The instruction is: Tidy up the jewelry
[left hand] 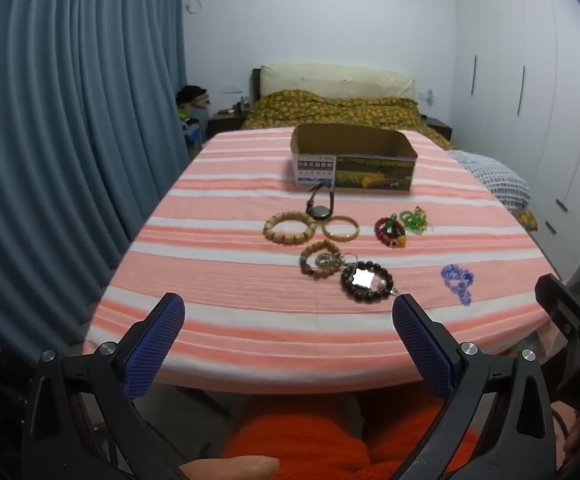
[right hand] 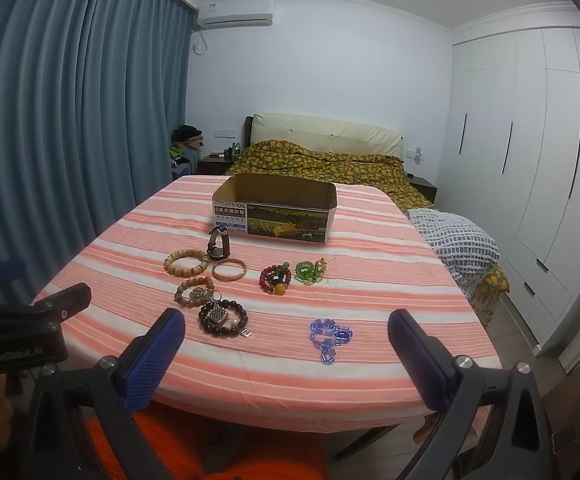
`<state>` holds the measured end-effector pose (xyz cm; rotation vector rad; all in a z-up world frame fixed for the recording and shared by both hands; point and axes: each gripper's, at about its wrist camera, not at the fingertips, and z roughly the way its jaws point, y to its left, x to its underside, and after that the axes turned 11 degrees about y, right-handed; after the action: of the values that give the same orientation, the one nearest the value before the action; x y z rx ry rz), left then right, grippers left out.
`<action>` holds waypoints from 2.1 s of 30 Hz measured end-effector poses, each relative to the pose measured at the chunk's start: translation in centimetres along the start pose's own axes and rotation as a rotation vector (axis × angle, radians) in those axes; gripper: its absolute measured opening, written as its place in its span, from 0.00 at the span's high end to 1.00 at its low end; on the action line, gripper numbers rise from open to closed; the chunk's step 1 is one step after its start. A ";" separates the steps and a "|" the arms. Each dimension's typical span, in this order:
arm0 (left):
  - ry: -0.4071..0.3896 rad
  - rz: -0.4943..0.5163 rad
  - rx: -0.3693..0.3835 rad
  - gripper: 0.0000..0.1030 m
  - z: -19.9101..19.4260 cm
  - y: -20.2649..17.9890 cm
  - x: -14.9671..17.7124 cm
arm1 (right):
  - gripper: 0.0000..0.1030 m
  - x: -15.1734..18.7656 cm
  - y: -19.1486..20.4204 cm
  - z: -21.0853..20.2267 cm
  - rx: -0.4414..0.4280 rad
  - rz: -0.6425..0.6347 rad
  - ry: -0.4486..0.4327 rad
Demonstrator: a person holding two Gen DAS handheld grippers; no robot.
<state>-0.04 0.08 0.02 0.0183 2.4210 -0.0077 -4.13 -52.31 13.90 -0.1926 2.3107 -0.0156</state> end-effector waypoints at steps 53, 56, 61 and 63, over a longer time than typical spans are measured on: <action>0.008 0.016 -0.015 0.00 0.6 0.4 0.4 | 0.00 -0.1 0.1 -0.1 -0.001 -0.008 -0.002; 0.007 0.015 -0.015 0.00 0.6 0.4 0.4 | 0.00 -0.1 0.2 0.0 -0.002 -0.008 -0.001; 0.008 0.016 -0.016 0.00 0.5 0.3 0.4 | 0.00 -0.1 0.2 0.0 -0.001 -0.009 -0.001; 0.008 0.016 -0.016 0.00 0.5 0.3 0.4 | 0.00 -0.1 0.2 0.0 -0.001 -0.009 -0.001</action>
<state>0.04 0.39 -0.61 0.0305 2.4284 0.0186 -4.11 -52.09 13.94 -0.2032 2.3088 -0.0186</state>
